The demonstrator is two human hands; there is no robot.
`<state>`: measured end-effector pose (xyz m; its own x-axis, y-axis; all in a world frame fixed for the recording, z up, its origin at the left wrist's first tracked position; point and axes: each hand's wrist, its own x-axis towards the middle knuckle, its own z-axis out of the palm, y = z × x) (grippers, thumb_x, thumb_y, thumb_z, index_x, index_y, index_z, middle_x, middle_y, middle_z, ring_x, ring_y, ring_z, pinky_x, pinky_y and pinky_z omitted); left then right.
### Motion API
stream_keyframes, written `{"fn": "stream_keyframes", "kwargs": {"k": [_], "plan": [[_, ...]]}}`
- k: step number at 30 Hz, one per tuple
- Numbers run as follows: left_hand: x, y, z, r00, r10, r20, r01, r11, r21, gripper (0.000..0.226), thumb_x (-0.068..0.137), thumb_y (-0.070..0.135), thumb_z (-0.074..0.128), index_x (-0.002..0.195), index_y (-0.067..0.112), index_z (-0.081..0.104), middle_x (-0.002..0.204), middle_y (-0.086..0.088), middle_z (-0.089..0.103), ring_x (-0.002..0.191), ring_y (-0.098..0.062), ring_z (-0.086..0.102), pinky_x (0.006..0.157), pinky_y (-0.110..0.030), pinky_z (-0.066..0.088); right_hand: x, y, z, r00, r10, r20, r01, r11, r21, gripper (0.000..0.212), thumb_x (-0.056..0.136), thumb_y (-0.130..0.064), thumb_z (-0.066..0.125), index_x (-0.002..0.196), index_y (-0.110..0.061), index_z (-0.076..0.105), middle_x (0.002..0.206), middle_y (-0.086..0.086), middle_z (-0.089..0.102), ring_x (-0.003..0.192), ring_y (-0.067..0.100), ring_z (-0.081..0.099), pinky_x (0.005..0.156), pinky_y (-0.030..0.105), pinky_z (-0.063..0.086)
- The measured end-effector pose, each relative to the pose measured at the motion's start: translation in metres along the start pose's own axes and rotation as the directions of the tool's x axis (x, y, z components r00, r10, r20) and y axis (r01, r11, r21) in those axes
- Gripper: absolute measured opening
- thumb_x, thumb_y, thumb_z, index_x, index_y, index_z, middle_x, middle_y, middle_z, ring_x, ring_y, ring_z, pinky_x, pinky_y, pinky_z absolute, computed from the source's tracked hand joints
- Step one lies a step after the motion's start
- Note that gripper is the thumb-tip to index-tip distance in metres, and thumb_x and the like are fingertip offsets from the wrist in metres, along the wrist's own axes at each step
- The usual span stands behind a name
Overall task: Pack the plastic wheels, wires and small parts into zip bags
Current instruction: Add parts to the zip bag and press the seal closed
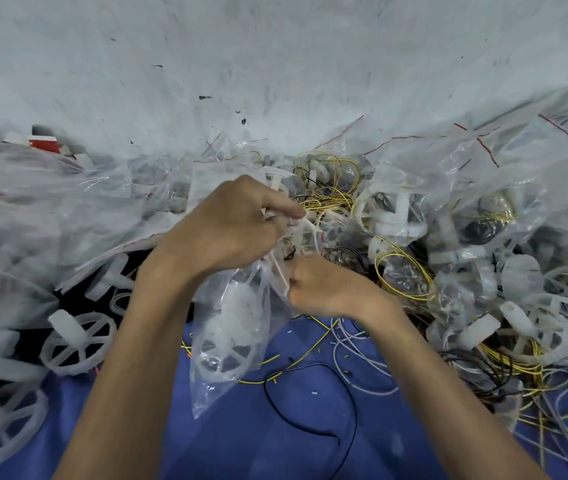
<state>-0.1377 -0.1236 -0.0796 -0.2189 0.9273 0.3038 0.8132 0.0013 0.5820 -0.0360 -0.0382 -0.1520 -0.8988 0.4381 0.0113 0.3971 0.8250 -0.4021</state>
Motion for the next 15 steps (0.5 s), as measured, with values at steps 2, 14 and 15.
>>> {"fn": "stream_keyframes", "kwargs": {"k": [2, 14, 15], "plan": [[-0.001, 0.002, 0.001, 1.0, -0.01, -0.002, 0.01, 1.0, -0.005, 0.035, 0.085, 0.007, 0.05, 0.103, 0.026, 0.072, 0.095, 0.018, 0.063, 0.077, 0.029, 0.033, 0.057, -0.015, 0.04, -0.002, -0.001, -0.003, 0.999, -0.027, -0.041, 0.026, 0.999, -0.024, 0.018, 0.093, -0.015, 0.045, 0.084, -0.008, 0.059, 0.089, 0.013, 0.062, 0.084, 0.024, 0.056, 0.069, 0.029, 0.042], [-0.005, 0.007, -0.005, 0.995, -0.016, -0.101, 0.006, 0.995, -0.103, 0.038, 0.083, 0.003, 0.049, 0.101, 0.028, 0.071, 0.094, 0.02, 0.071, 0.076, 0.011, 0.059, 0.061, -0.005, 0.038, -0.01, -0.007, -0.017, 0.965, 0.057, -0.255, -0.087, 0.99, -0.107, 0.028, 0.096, -0.037, 0.045, 0.092, -0.019, 0.066, 0.087, 0.016, 0.053, 0.085, 0.028, 0.051, 0.077, 0.035, 0.04], [-0.003, 0.005, -0.005, 0.992, -0.031, -0.121, 0.018, 0.994, -0.107, 0.04, 0.083, 0.003, 0.048, 0.101, 0.029, 0.071, 0.109, 0.014, 0.069, 0.084, 0.008, 0.057, 0.067, -0.008, 0.04, -0.008, -0.007, -0.019, 0.907, 0.131, -0.399, -0.158, 0.987, -0.036, 0.03, 0.09, -0.041, 0.053, 0.082, -0.015, 0.065, 0.078, 0.012, 0.052, 0.076, 0.028, 0.049, 0.068, 0.033, 0.041]]}}
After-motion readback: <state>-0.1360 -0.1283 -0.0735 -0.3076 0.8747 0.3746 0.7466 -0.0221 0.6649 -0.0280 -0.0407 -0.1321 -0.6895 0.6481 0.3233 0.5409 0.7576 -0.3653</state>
